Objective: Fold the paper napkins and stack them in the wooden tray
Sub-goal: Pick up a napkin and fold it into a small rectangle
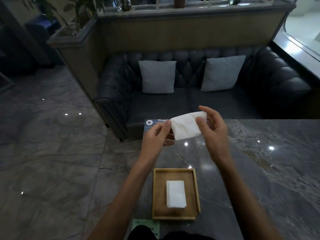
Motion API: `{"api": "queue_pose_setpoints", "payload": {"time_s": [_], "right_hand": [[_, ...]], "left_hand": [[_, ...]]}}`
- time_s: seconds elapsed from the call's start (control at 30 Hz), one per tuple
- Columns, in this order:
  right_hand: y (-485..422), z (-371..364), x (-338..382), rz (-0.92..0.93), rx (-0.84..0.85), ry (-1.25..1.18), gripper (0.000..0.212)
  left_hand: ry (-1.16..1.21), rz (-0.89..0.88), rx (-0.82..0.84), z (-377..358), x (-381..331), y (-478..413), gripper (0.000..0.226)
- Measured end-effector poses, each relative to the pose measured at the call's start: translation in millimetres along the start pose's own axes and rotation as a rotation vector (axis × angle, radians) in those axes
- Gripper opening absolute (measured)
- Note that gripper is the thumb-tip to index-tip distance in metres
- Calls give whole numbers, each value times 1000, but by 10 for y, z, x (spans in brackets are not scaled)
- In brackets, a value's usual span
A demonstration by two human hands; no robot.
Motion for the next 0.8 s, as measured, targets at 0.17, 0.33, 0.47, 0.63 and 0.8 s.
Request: {"api": "queue_pose_setpoints", "payload": {"time_s": [0.17,0.33,0.47,0.63,0.8], "right_hand": [[110,-34,-56,-19,-20,-49,28],[279,-107,-173,-134,106,-163,30],[311,-83,-135,-94,307,-71,45],[108,-92,156,131,369,156,39],[-41,-197,267,209,425,218,14]], "left_hand": [[19,-4,6,26,16,13,28],[-11,-134,-45,72,-22,-87,17],[-158,-258,64,184,-134,-129,14],[-334,-312,269,263,-318,-110,18],[-383,-353,217,289,-399,-88,19]]}}
Point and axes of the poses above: each hand's wrist, its own y-axis away from the middle knuckle, its own z-axis out of the back of the hand, x = y × z, the point moved 1 cm from there along -y, towards the middle knuckle, and after that the axes turned 9 degrees about y, right-handed, at the moved point
